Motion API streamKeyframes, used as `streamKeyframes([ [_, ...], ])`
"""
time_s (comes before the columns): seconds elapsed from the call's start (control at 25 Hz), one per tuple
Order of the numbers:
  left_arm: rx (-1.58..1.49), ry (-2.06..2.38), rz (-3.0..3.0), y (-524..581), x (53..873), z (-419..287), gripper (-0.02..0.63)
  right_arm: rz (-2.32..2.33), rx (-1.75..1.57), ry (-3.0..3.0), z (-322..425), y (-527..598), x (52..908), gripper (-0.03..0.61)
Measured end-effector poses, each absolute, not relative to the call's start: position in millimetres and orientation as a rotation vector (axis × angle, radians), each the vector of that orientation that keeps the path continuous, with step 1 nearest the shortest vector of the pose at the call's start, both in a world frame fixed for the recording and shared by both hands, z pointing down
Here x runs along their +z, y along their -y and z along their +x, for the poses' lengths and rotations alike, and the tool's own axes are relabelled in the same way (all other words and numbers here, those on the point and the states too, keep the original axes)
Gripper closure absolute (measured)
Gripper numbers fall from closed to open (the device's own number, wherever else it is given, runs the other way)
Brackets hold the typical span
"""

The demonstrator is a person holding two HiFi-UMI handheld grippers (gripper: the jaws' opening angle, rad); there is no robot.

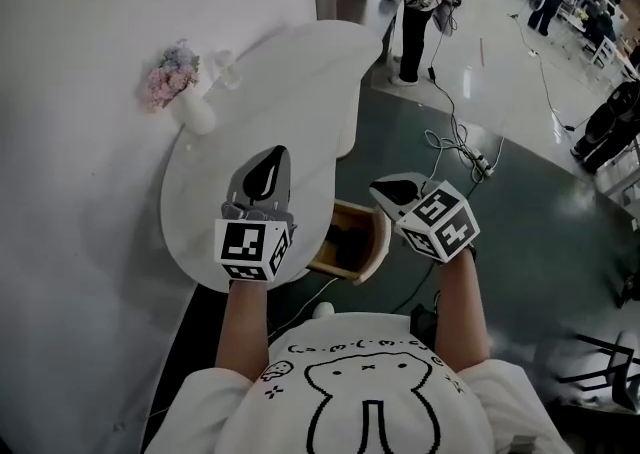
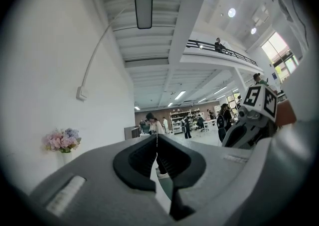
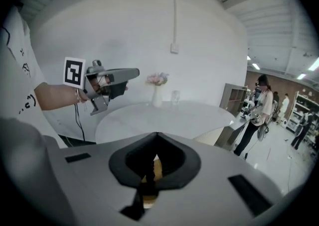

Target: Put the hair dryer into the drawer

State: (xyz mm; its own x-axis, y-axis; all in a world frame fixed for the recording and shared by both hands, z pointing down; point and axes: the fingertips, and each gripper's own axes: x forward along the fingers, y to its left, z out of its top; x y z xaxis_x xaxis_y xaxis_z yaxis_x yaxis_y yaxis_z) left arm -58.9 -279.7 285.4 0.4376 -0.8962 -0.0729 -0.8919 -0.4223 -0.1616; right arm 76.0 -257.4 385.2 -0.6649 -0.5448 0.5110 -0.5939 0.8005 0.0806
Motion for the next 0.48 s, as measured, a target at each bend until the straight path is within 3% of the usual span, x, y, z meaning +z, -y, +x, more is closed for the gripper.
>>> streamKeyframes([
  [0.48,0.015,-1.55,-2.498,287.1,269.9,-56.8,0.594,1.531,-0.19,2.498,132.7,284.4,290.5,0.58],
])
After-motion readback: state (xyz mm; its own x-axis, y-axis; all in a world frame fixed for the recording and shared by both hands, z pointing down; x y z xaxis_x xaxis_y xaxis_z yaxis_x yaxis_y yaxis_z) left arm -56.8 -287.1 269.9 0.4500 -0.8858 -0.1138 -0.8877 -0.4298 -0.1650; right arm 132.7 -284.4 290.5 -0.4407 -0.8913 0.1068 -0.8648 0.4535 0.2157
